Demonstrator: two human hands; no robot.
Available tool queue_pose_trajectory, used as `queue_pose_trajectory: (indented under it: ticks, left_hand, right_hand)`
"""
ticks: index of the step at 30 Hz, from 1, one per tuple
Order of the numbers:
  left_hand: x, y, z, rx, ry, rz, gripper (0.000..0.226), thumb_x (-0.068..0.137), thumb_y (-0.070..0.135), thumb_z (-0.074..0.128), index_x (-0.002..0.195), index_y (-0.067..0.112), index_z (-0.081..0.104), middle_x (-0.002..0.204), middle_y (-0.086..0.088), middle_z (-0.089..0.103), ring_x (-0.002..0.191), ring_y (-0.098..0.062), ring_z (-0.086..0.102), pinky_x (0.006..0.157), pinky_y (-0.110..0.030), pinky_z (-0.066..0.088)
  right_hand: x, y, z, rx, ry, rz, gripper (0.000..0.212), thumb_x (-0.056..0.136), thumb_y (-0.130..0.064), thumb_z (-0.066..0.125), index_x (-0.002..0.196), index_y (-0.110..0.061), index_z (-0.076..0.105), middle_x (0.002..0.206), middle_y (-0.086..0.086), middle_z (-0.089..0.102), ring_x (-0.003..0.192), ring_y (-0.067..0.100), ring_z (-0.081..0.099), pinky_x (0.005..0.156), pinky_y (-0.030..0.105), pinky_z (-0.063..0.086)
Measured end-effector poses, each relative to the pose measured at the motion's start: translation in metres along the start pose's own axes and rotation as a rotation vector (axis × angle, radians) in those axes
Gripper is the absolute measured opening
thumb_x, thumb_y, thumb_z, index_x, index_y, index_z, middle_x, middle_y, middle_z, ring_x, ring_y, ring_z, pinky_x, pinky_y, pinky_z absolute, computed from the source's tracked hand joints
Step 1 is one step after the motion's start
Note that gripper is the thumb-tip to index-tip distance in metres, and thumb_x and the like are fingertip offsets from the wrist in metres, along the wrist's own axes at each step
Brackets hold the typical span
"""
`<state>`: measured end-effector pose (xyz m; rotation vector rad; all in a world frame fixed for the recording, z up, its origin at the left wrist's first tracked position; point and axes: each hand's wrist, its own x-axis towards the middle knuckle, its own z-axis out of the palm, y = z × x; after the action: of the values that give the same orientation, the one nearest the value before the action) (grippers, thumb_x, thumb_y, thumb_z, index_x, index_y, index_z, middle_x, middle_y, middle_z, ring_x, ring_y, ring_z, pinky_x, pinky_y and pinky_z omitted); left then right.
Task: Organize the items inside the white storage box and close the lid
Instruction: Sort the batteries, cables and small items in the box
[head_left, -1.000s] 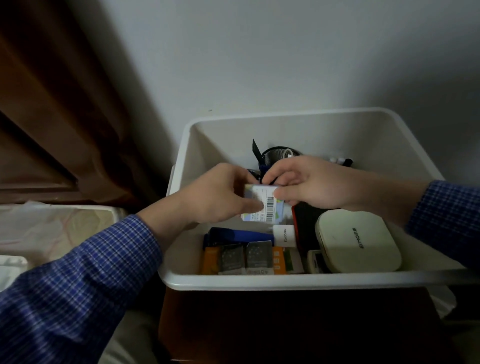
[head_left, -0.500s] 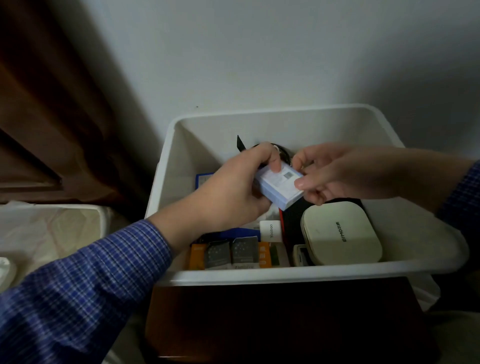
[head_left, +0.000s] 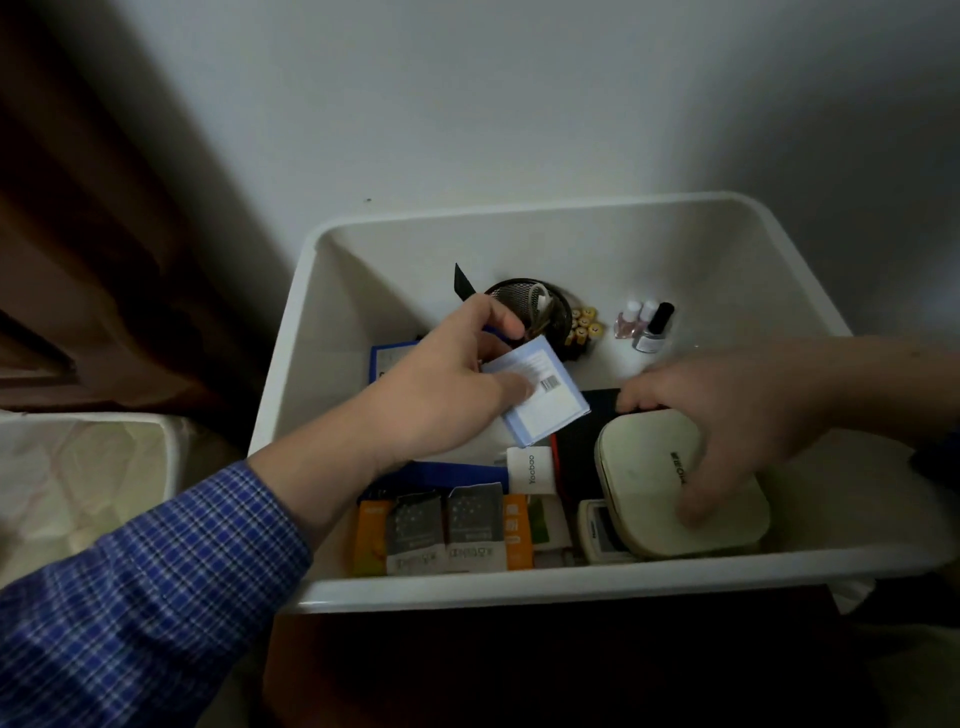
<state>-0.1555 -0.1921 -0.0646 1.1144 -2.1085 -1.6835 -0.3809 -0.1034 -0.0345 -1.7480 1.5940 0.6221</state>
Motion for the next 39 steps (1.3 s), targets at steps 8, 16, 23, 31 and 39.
queue_pose_trajectory:
  ticks: [8,16,23,31,39]
  left_hand:
    - [0.0,0.004,-0.005,-0.075,0.052,-0.121,0.027,0.091,0.01,0.067,0.114,0.018,0.056,0.107,-0.009,0.072,0.083,-0.016,0.068,0.068,-0.032,0.053]
    - [-0.007,0.015,-0.005,-0.084,0.055,-0.113,0.02,0.09,0.005,0.058,0.108,0.011,0.063,0.1,-0.014,0.071,0.08,-0.021,0.064,0.062,-0.032,0.047]
    - [-0.007,0.015,-0.004,-0.044,0.037,-0.126,0.02,0.09,0.004,0.056,0.106,0.014,0.064,0.097,-0.012,0.07,0.08,-0.02,0.061,0.06,-0.028,0.047]
    - [-0.005,0.013,-0.004,-0.042,0.026,-0.117,0.018,0.09,0.005,0.058,0.101,0.018,0.065,0.097,-0.01,0.07,0.078,-0.018,0.063,0.061,-0.027,0.048]
    - [-0.004,0.015,-0.011,-0.166,0.137,-0.084,0.033,0.064,0.02,0.054,0.092,0.008,0.067,0.078,-0.005,0.066,0.074,-0.025,0.061,0.067,-0.044,0.048]
  right_hand:
    - [0.011,0.018,-0.004,0.066,-0.006,-0.077,0.041,0.067,-0.054,0.086,0.091,-0.036,0.059,0.087,-0.014,0.068,0.078,0.003,0.065,0.065,0.019,0.049]
    - [0.007,0.05,-0.052,0.544,-0.009,-0.181,0.039,0.081,-0.03,0.074,0.12,-0.026,0.069,0.107,-0.005,0.077,0.096,0.012,0.074,0.073,0.017,0.056]
    - [0.044,0.042,-0.03,0.483,0.06,-0.115,0.028,0.099,-0.013,0.06,0.126,-0.013,0.066,0.113,0.003,0.075,0.107,0.023,0.07,0.098,0.036,0.053]
    - [0.017,0.009,-0.008,0.035,0.505,-0.271,0.023,0.093,-0.022,0.064,0.116,-0.024,0.064,0.103,-0.017,0.057,0.098,0.004,0.058,0.078,0.016,0.042]
    - [0.028,-0.04,0.032,-0.494,0.152,-0.576,0.042,0.081,-0.038,0.067,0.122,-0.038,0.057,0.115,-0.013,0.06,0.111,0.014,0.048,0.09,0.035,0.043]
